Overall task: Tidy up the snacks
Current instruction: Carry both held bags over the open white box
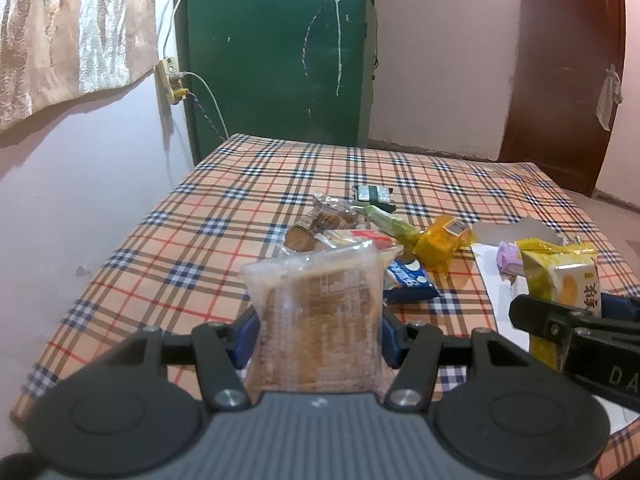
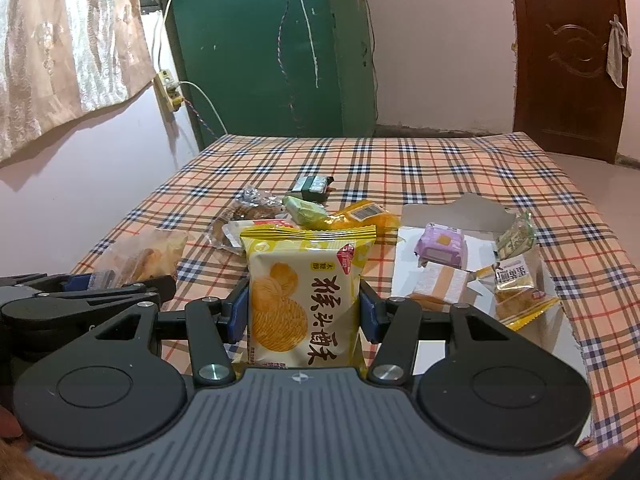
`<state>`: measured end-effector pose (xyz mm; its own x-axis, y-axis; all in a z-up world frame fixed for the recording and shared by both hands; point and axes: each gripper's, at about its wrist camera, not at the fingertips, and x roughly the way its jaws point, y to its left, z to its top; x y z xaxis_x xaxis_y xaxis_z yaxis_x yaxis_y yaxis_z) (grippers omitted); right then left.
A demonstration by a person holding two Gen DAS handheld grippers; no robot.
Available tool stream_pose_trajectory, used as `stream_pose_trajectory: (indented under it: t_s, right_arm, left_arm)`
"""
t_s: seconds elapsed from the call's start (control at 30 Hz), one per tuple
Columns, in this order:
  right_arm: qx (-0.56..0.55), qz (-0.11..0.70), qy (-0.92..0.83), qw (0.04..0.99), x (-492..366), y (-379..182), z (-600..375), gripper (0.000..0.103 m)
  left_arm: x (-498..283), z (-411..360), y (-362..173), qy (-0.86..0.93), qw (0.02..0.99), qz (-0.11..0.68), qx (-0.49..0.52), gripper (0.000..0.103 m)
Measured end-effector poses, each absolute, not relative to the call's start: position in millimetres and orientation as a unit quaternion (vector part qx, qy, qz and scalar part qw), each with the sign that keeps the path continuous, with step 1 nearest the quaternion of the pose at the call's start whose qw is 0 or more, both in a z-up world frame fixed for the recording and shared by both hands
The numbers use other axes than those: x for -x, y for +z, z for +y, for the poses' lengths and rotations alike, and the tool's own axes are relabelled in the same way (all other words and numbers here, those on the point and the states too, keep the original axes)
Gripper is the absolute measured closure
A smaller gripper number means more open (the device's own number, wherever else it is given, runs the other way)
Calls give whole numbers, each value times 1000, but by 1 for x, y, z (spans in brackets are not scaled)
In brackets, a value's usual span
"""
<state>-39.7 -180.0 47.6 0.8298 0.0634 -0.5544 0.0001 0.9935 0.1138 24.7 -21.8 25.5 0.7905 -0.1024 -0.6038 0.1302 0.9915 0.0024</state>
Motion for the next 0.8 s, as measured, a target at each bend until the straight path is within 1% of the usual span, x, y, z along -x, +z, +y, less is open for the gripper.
stream_pose_trajectory:
  t_s: [0.8]
  right_arm:
    - [-64,278,-25,958,68,58,-201,37]
  left_arm:
    - [-5,-64,36,-105,944,312,-35,45]
